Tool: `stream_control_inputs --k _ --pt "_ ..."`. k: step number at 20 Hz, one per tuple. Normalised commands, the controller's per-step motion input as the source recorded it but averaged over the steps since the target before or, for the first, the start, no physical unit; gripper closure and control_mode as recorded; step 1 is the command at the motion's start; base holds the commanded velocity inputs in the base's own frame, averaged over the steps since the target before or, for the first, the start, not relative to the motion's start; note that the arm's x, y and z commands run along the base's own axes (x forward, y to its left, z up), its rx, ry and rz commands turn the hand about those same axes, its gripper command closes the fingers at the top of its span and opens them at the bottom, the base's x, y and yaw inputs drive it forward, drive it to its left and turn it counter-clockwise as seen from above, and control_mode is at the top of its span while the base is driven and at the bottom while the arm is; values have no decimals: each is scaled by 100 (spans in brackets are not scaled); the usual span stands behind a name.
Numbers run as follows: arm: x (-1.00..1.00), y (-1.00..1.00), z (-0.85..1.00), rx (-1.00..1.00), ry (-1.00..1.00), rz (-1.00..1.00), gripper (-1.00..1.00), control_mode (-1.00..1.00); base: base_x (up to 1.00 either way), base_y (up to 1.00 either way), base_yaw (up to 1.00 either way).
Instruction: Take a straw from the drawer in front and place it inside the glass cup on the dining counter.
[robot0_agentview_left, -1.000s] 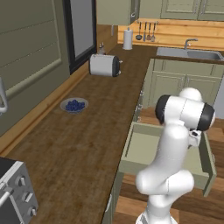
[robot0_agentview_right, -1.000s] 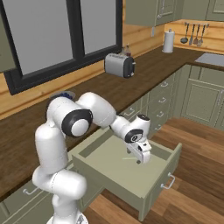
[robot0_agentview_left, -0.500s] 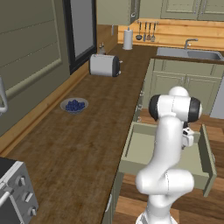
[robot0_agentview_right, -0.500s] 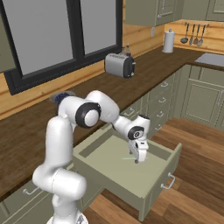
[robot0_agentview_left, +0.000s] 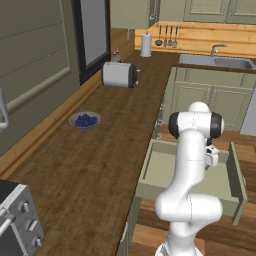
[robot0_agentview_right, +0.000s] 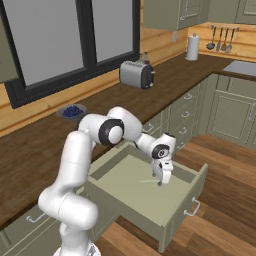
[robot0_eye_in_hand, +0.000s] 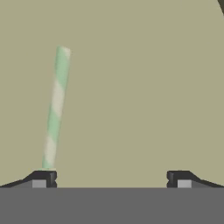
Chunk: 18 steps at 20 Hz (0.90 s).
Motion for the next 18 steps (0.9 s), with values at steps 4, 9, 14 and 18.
stream_control_inputs --k 4,9,14,18 --pt "24 -11 -35 0 0 0 -100 -100 0 0 0" --pt "19 -2 -21 0 -1 0 -100 -100 0 0 0" --pt "18 0 -17 0 0 0 -100 -100 0 0 0" --pt "15 0 -15 0 -1 0 -100 -100 0 0 0"
